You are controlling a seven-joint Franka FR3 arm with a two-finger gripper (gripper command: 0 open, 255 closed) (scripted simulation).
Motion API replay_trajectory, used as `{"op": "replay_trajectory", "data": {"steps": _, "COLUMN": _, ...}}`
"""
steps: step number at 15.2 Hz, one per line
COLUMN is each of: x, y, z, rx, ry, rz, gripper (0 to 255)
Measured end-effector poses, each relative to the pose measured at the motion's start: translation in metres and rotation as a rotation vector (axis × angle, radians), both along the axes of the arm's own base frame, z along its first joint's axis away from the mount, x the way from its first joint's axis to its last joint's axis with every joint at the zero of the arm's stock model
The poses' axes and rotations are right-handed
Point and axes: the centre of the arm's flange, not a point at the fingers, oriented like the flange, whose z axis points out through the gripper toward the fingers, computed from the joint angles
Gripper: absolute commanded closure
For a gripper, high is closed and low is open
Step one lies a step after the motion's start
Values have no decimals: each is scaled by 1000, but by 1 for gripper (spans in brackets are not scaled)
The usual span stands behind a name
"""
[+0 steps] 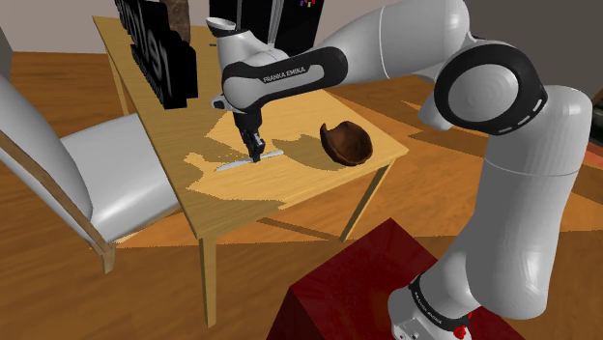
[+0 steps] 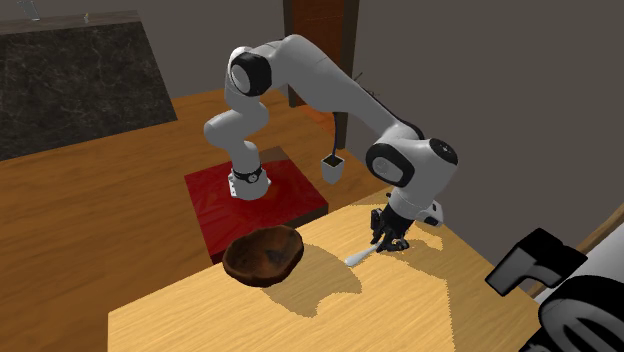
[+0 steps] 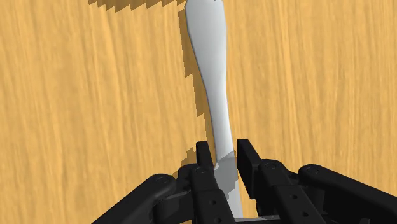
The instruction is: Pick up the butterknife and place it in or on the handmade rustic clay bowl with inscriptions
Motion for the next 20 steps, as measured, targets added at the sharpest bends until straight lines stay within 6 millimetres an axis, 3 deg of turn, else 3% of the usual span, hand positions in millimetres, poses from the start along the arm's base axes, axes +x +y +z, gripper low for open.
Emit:
{"op": "replay_trajectory", "data": {"steps": 5, "x": -1, "y": 0, "z": 7, "rx": -3, "ry": 8, "rz": -1, "gripper": 255}}
{"op": "replay_trajectory", "data": {"steps": 20, "x": -2, "y": 0, "z": 84, "rx": -3, "ry": 9, "rz": -1, "gripper": 255}}
